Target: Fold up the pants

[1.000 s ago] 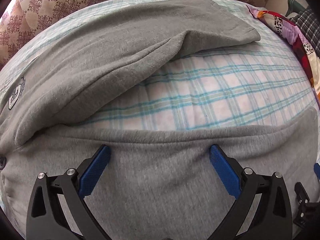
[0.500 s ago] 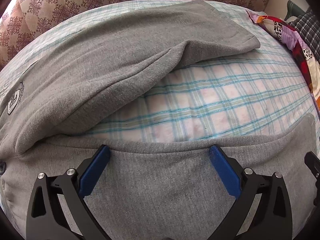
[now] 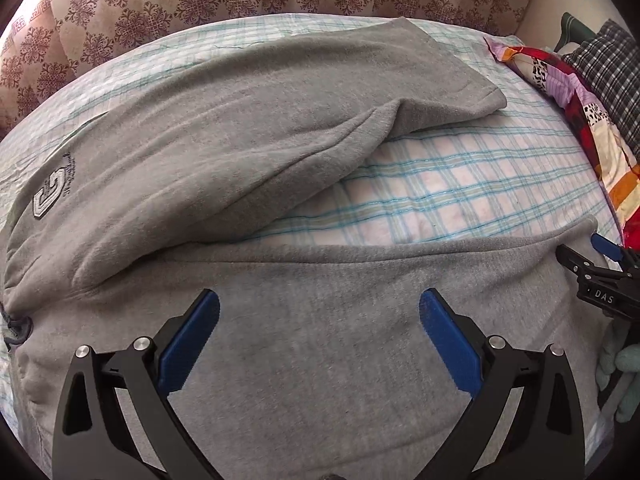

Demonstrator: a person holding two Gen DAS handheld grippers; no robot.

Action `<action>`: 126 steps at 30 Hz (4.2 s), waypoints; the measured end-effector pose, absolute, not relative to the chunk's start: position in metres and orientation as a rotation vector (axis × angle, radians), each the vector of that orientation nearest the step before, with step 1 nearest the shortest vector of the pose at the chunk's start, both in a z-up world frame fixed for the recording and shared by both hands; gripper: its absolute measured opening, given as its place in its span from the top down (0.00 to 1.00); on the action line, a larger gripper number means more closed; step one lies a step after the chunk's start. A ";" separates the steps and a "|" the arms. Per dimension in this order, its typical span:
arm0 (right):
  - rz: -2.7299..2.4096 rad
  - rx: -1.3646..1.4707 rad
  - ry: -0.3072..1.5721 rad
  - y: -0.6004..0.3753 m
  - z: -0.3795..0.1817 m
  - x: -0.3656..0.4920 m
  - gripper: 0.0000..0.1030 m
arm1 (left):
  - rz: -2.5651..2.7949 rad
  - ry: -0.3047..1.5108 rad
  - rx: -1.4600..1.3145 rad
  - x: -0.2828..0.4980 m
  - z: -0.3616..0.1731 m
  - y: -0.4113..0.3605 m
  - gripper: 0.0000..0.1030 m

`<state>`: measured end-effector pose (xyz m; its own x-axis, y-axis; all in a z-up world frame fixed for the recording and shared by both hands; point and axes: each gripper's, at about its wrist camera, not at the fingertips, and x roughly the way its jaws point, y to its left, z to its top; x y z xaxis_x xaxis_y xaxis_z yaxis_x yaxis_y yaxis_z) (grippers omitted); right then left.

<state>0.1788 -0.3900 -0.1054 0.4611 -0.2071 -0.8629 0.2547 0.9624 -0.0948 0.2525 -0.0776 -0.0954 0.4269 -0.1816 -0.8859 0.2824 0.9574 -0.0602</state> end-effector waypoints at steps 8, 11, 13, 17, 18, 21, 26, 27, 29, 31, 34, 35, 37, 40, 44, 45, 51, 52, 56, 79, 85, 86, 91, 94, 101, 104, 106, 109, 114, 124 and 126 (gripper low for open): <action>-0.294 0.040 1.046 -0.387 -0.106 0.176 0.05 | -0.116 1.064 0.053 0.251 -0.080 0.021 0.02; -0.294 0.040 1.042 -0.387 -0.105 0.176 0.05 | -0.038 1.057 0.047 0.249 -0.083 0.057 0.02; -0.295 0.036 1.040 -0.387 -0.106 0.176 0.05 | 0.016 1.064 0.041 0.250 -0.087 0.082 0.02; -0.297 0.034 1.039 -0.387 -0.106 0.176 0.05 | 0.143 1.074 0.024 0.252 -0.098 0.134 0.02; -0.297 0.034 1.039 -0.387 -0.106 0.176 0.05 | 0.176 1.073 0.022 0.252 -0.100 0.146 0.02; -0.297 0.034 1.039 -0.387 -0.106 0.176 0.05 | 0.261 1.066 0.019 0.251 -0.111 0.178 0.02; -0.298 0.033 1.035 -0.387 -0.106 0.175 0.05 | 0.209 1.040 -0.022 0.250 -0.119 0.198 0.02; -0.298 0.033 1.036 -0.387 -0.106 0.175 0.05 | 0.214 1.043 -0.013 0.250 -0.118 0.195 0.02; -0.299 0.033 1.036 -0.387 -0.106 0.175 0.05 | 0.214 1.053 -0.008 0.252 -0.116 0.192 0.02; -0.299 0.031 1.036 -0.386 -0.106 0.175 0.05 | 0.206 1.061 -0.014 0.250 -0.112 0.191 0.02; -0.300 0.032 1.052 -0.387 -0.106 0.177 0.05 | 0.176 1.071 -0.026 0.249 -0.106 0.189 0.02; -0.302 0.033 1.065 -0.388 -0.105 0.179 0.05 | 0.163 1.069 -0.028 0.248 -0.103 0.189 0.02; -0.309 0.031 1.095 -0.388 -0.103 0.183 0.05 | 0.140 1.057 -0.014 0.248 -0.096 0.186 0.02; -0.320 0.013 1.122 -0.385 -0.097 0.191 0.05 | 0.109 1.039 0.003 0.251 -0.086 0.182 0.02; -0.306 0.000 1.085 -0.376 -0.083 0.196 0.05 | 0.067 1.016 -0.010 0.265 -0.074 0.181 0.02; -0.302 0.004 1.077 -0.372 -0.080 0.198 0.05 | 0.065 1.011 -0.008 0.270 -0.072 0.181 0.02; -0.249 0.009 1.056 -0.349 -0.070 0.209 0.05 | 0.095 1.007 -0.031 0.315 -0.068 0.196 0.02; -0.238 0.006 1.052 -0.344 -0.068 0.210 0.05 | 0.099 1.013 -0.046 0.325 -0.068 0.201 0.02; -0.200 0.001 1.039 -0.329 -0.062 0.217 0.05 | 0.109 1.036 -0.087 0.361 -0.072 0.222 0.02; -0.121 -0.069 1.117 -0.274 -0.080 0.247 0.05 | -0.071 1.148 0.059 0.465 -0.112 0.232 0.55; -0.093 -0.067 1.100 -0.265 -0.075 0.255 0.05 | -0.066 1.122 0.070 0.455 -0.104 0.212 0.93; -0.091 -0.067 1.093 -0.265 -0.073 0.256 0.05 | -0.075 1.108 0.064 0.447 -0.099 0.211 0.94; -0.090 -0.015 1.060 -0.272 -0.059 0.269 0.05 | -0.138 1.035 0.093 0.396 -0.067 0.194 0.95; -0.084 0.046 1.039 -0.279 -0.050 0.283 0.05 | -0.182 0.996 0.141 0.362 -0.049 0.179 0.95; -0.093 0.181 0.995 -0.296 -0.038 0.329 0.05 | -0.244 1.002 0.116 0.291 -0.044 0.170 0.95; -0.105 0.155 0.980 -0.295 -0.036 0.347 0.05 | -0.272 1.009 0.105 0.266 -0.049 0.167 0.95; -0.116 0.167 0.970 -0.297 -0.032 0.357 0.05 | -0.281 1.010 0.098 0.251 -0.052 0.165 0.95; -0.129 0.238 0.945 -0.309 -0.024 0.373 0.05 | -0.290 1.013 0.096 0.235 -0.055 0.164 0.95; -0.085 0.434 0.922 -0.330 -0.021 0.402 0.05 | -0.313 1.051 0.060 0.220 -0.066 0.165 0.95; -0.128 0.429 0.978 -0.307 -0.019 0.477 0.08 | -0.341 1.109 0.023 0.194 -0.091 0.157 0.95; -0.155 0.438 1.010 -0.301 -0.024 0.494 0.08 | -0.343 1.117 0.011 0.193 -0.095 0.157 0.95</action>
<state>0.4943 -0.3015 -0.0244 0.5293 0.0743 -0.8452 0.3245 0.9027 0.2826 0.1926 0.1566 -0.0952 0.3911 -0.2646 -0.8815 0.2759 0.9474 -0.1620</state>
